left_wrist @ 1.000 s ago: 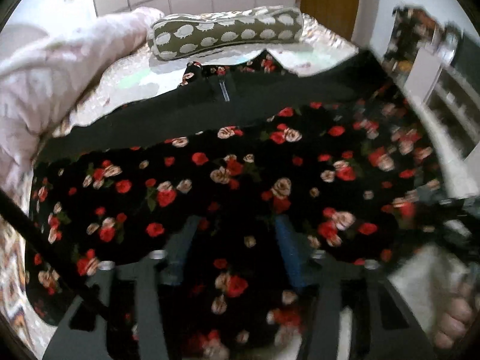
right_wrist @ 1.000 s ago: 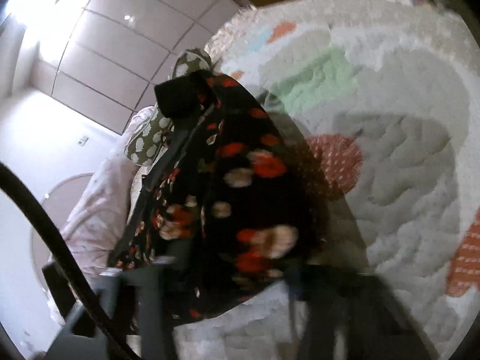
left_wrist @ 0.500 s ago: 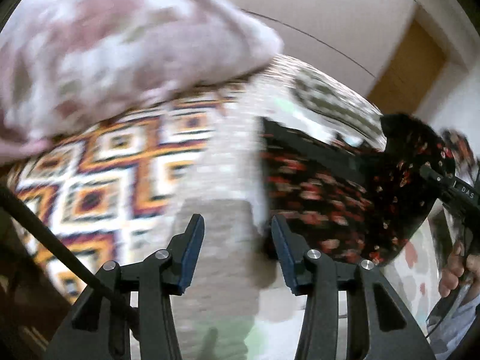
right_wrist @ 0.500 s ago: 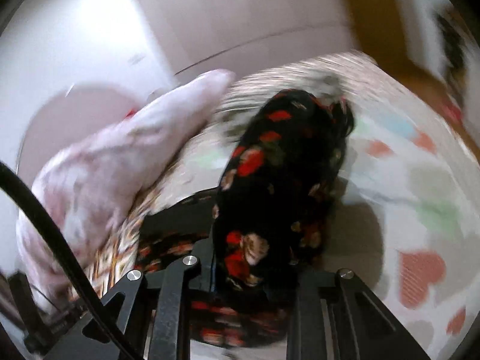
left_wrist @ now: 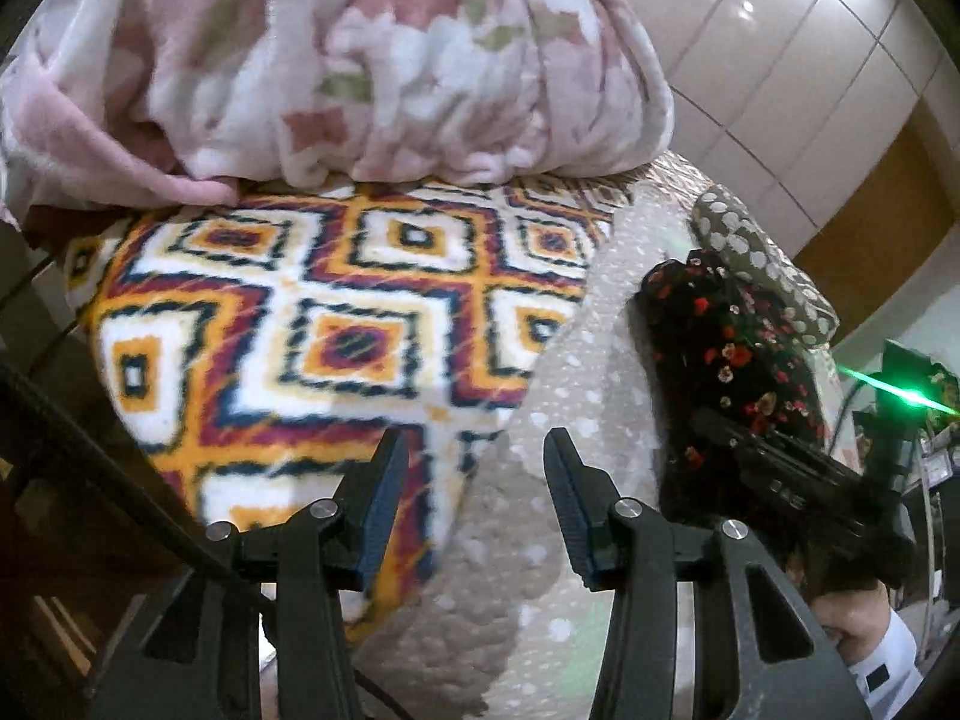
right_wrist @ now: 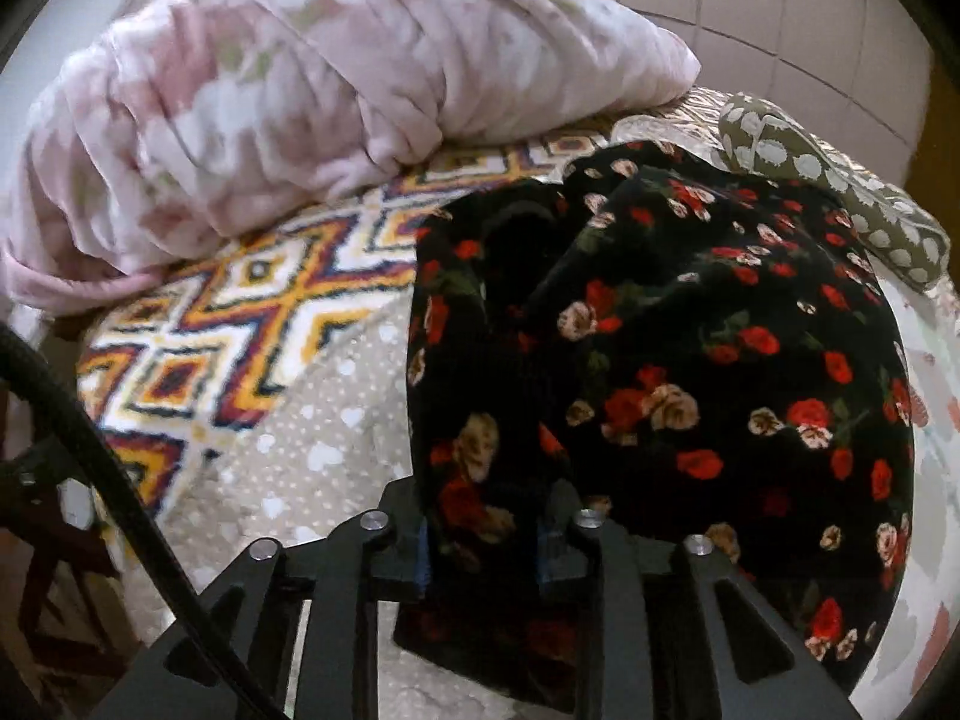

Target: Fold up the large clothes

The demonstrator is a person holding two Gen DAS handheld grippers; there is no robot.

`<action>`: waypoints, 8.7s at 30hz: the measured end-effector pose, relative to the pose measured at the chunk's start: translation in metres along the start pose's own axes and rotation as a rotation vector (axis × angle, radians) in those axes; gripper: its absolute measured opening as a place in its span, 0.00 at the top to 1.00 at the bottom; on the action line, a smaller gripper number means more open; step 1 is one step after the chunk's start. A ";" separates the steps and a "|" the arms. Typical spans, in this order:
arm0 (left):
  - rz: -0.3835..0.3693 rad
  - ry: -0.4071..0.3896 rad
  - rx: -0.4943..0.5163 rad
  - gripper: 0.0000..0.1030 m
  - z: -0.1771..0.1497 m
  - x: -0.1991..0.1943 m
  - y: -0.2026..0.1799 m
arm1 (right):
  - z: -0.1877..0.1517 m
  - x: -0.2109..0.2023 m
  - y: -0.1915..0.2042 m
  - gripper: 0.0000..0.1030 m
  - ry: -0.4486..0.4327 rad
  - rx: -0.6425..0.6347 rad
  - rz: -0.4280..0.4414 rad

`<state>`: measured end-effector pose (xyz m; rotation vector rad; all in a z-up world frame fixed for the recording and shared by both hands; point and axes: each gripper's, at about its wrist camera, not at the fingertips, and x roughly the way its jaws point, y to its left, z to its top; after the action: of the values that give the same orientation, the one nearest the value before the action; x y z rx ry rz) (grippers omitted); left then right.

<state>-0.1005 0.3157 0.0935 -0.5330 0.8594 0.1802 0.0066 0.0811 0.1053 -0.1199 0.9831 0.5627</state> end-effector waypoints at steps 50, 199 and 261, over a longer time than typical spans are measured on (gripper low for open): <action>-0.157 0.021 0.030 0.28 0.008 0.026 -0.042 | 0.018 -0.068 -0.036 0.81 -0.176 0.141 0.021; 0.031 -0.296 0.501 0.06 -0.071 -0.023 -0.186 | -0.035 -0.029 -0.170 0.72 -0.028 0.329 0.166; 0.002 0.074 0.464 0.00 -0.177 0.025 -0.200 | -0.156 -0.152 -0.232 0.76 -0.145 0.563 -0.208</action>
<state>-0.1317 0.0522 0.0550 -0.1047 0.9382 -0.0403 -0.0586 -0.2304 0.1064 0.3143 0.9406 0.0893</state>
